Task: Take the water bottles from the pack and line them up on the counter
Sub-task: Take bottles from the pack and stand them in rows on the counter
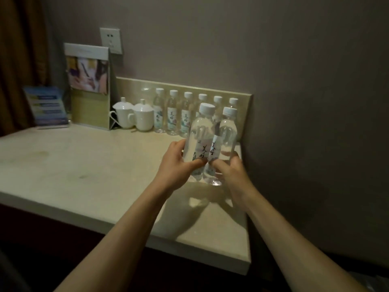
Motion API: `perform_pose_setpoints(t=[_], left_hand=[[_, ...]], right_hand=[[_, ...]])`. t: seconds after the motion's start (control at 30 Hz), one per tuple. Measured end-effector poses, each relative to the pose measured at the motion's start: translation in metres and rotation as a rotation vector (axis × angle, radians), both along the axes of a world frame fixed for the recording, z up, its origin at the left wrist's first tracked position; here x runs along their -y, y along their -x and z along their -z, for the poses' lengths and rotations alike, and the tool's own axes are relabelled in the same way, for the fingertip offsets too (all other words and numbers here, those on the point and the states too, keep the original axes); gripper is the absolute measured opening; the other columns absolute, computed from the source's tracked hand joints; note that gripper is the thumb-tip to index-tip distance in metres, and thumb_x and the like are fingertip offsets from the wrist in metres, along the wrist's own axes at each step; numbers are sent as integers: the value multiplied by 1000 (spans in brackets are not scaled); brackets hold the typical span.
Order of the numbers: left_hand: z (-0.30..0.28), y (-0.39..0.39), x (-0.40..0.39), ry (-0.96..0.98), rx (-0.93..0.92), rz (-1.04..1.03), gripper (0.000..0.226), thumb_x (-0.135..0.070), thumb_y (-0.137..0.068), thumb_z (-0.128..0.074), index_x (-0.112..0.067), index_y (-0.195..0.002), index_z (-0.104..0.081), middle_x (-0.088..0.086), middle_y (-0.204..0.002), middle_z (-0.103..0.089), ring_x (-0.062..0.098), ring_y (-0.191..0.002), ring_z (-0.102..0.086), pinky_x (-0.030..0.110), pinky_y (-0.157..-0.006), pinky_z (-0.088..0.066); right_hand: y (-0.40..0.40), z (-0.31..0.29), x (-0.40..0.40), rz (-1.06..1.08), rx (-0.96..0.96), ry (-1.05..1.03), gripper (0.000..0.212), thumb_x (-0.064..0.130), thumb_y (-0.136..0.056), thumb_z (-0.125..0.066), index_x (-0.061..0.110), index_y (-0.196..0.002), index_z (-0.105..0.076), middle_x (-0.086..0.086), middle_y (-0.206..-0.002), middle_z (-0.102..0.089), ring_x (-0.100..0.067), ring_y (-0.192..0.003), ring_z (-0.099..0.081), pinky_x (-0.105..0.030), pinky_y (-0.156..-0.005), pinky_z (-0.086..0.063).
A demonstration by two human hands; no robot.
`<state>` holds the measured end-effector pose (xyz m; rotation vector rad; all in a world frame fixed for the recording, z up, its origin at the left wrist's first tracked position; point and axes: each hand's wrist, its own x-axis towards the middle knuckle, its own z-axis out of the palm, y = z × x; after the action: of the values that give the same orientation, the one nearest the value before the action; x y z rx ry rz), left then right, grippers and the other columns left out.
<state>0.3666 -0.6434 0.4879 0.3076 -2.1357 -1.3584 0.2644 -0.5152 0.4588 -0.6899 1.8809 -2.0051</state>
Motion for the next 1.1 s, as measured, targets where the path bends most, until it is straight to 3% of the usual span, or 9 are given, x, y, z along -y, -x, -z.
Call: perform_pose_setpoints(t=[0.13,0.27,0.33,0.47,0.67,0.77,0.87,1.0,1.1], left_hand=[[3,1,47,4,3,-8,40,-16,-81,-75,-29,-115,-59,3,-117,-59,18,-105,-59,44,-93,-54],[5,16,100,-68,21,43,53,-11,-81,-74,-24,-129,-55,-5,-111,-66,11,-100,-65,28,-80,-57],[7,27,125,-88,40,53,54,-11,-81,-75,-23,-129,-54,-7,-110,-67,12,-101,-66,30,-82,-57],[16,48,162,-91,47,49,56,-14,-80,-76,-23,-130,-53,-4,-115,-66,10,-101,-66,29,-81,-57],[12,65,191,-79,47,77,60,-12,-81,-75,-22,-133,-49,-8,-113,-65,5,-100,-65,18,-71,-53],[11,77,204,-88,68,80,60,-14,-81,-76,-20,-133,-46,-5,-117,-62,6,-101,-62,25,-81,-54],[14,90,214,-109,78,58,54,-20,-83,-75,-18,-129,-46,0,-119,-62,15,-105,-64,39,-91,-56],[17,105,226,-82,57,72,55,-20,-83,-75,-18,-130,-47,-2,-117,-63,13,-104,-64,37,-89,-56],[18,115,237,-86,44,99,58,-19,-84,-75,-18,-134,-46,-1,-120,-64,12,-105,-64,36,-90,-56]], right_hand=[[10,7,60,19,-24,-7,54,25,-69,-75,26,-114,-45,-14,-106,-69,-28,-95,-71,-51,-85,-58],[36,10,111,6,-54,-59,69,25,-65,-78,33,-117,-34,-6,-98,-71,-19,-87,-74,-41,-77,-60],[48,9,132,15,-71,-100,69,30,-61,-78,34,-112,-33,-3,-96,-70,-15,-84,-73,-36,-72,-59],[63,14,164,6,-44,-100,77,32,-56,-80,26,-118,-35,-9,-103,-69,-24,-94,-70,-43,-80,-59],[70,10,189,-8,26,8,61,3,-76,-71,26,-122,-39,-14,-103,-66,-15,-73,-74,-26,-55,-57],[76,6,198,-18,24,10,62,-7,-74,-63,23,-124,-43,-11,-103,-64,-7,-68,-72,-21,-52,-55],[83,8,206,-44,63,34,64,-8,-65,-59,23,-121,-50,-9,-100,-66,-9,-72,-73,-23,-54,-56],[92,9,217,0,128,35,56,2,-54,-60,24,-106,-58,-8,-101,-69,-25,-92,-70,-44,-77,-60],[94,7,227,52,135,65,58,2,-53,-59,21,-108,-59,-2,-97,-71,-20,-91,-70,-36,-73,-59]])
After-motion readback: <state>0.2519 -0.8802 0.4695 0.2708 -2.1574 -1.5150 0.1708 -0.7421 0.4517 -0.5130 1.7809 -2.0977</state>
